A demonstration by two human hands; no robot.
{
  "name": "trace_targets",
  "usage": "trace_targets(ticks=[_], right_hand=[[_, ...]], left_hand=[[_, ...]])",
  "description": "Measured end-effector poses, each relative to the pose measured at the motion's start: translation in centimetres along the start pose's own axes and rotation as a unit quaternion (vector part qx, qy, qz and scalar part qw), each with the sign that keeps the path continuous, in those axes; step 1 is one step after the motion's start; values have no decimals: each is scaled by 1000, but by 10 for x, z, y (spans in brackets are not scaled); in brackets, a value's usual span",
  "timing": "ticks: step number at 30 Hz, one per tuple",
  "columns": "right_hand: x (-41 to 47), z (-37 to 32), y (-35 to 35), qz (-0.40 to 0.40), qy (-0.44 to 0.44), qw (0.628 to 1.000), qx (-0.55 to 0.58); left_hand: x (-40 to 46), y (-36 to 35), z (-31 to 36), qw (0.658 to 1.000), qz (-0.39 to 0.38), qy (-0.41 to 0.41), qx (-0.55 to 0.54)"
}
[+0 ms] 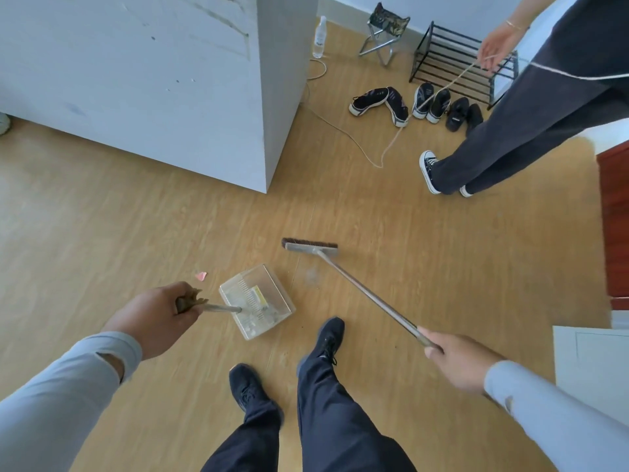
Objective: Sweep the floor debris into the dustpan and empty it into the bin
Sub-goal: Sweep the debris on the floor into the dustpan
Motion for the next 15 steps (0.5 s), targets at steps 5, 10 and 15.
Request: trace_targets(ticks=[5, 10, 15], right_hand=[[61, -62, 7, -6, 29, 991, -132], [64, -41, 13, -28, 26, 969, -244], [43, 22, 20, -46, -11, 968, -248]], left_hand=[[-6, 0, -13, 1000, 7, 6, 2], [-11, -6, -20, 1000, 4, 14, 11], [-9, -14, -19, 1000, -6, 18, 8]])
Point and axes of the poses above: each hand's wrist, its own x-axis towards the middle knuckle, its own y-axis out of the back of the hand, z = x × y, the point moved 5 cm from there along x, towards the middle knuckle, and after that the axes turned 4 degrees about z, right-handed, at the moved point
